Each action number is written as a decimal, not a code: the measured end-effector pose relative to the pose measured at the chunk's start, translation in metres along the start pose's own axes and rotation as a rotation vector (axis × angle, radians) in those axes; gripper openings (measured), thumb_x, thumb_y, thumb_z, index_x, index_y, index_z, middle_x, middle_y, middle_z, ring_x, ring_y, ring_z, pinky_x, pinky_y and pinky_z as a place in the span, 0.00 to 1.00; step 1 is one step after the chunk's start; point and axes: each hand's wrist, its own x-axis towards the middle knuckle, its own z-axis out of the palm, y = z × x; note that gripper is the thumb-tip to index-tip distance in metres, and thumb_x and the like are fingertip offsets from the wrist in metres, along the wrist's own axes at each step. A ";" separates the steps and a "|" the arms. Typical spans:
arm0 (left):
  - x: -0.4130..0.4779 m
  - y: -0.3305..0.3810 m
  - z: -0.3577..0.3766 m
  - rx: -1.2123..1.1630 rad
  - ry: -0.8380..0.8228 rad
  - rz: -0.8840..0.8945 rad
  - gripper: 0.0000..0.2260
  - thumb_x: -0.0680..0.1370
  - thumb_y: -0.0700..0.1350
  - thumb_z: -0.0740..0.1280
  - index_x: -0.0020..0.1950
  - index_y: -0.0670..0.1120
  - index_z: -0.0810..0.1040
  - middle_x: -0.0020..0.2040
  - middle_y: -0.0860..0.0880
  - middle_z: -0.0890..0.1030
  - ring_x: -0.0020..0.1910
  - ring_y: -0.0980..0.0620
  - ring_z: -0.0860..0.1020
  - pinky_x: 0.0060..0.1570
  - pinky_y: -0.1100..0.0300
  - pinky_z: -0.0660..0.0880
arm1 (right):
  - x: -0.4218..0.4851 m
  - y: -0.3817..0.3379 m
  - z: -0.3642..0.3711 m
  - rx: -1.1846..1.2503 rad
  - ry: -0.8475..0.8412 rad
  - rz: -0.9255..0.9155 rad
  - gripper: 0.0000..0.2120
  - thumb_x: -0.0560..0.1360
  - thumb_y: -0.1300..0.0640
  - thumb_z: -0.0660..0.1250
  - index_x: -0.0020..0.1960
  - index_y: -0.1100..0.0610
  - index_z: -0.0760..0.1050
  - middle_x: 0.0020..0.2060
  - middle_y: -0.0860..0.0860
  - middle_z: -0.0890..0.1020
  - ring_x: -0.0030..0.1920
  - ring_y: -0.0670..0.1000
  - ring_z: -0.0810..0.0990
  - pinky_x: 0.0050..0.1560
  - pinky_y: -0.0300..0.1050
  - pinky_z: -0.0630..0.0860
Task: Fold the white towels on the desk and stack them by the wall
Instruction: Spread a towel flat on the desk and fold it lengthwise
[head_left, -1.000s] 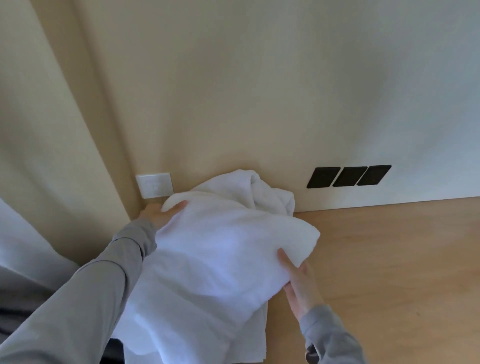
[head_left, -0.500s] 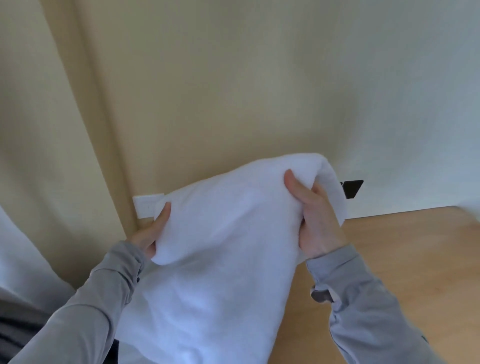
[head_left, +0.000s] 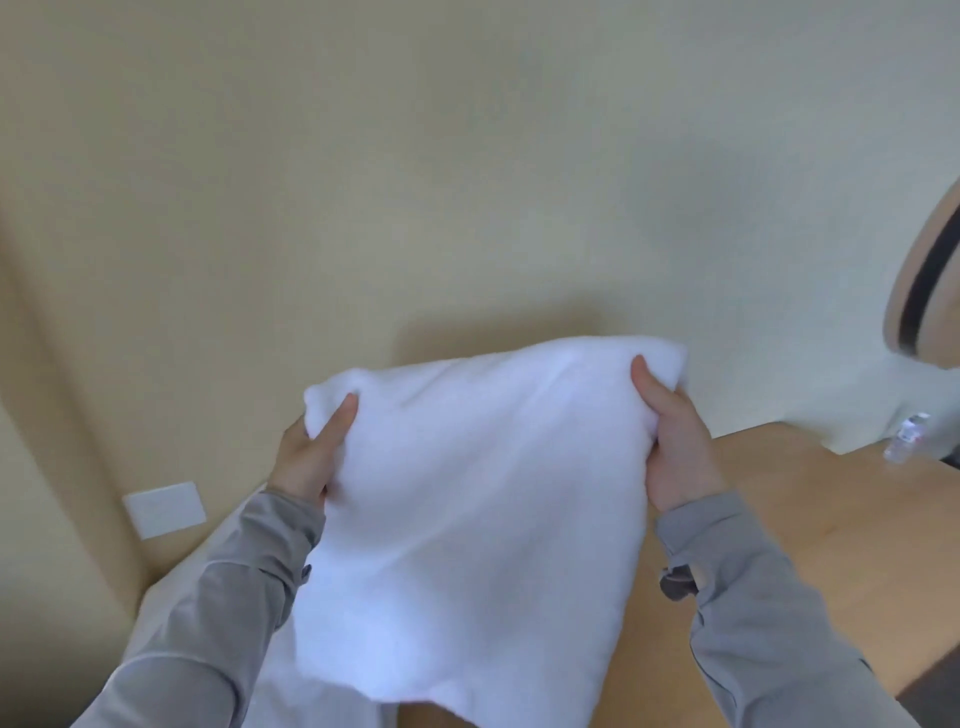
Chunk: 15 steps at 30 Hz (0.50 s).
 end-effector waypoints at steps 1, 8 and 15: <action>-0.006 0.003 0.021 0.019 0.004 0.039 0.17 0.70 0.55 0.72 0.53 0.47 0.81 0.51 0.47 0.84 0.52 0.47 0.82 0.54 0.51 0.77 | 0.000 -0.012 -0.019 -0.001 0.009 -0.002 0.18 0.74 0.49 0.67 0.59 0.58 0.77 0.52 0.55 0.83 0.53 0.53 0.83 0.45 0.45 0.81; -0.048 0.010 0.166 0.251 0.133 0.266 0.10 0.73 0.57 0.69 0.36 0.54 0.76 0.38 0.54 0.78 0.40 0.54 0.75 0.41 0.61 0.72 | 0.004 -0.099 -0.151 -0.052 -0.002 -0.037 0.22 0.73 0.46 0.67 0.62 0.57 0.75 0.56 0.55 0.82 0.56 0.53 0.81 0.47 0.46 0.79; -0.072 0.010 0.261 0.421 0.125 0.387 0.15 0.76 0.55 0.66 0.42 0.43 0.77 0.38 0.51 0.76 0.40 0.53 0.71 0.39 0.63 0.69 | 0.011 -0.137 -0.248 -0.053 0.014 -0.034 0.21 0.74 0.46 0.67 0.63 0.55 0.74 0.56 0.53 0.82 0.56 0.52 0.81 0.51 0.48 0.78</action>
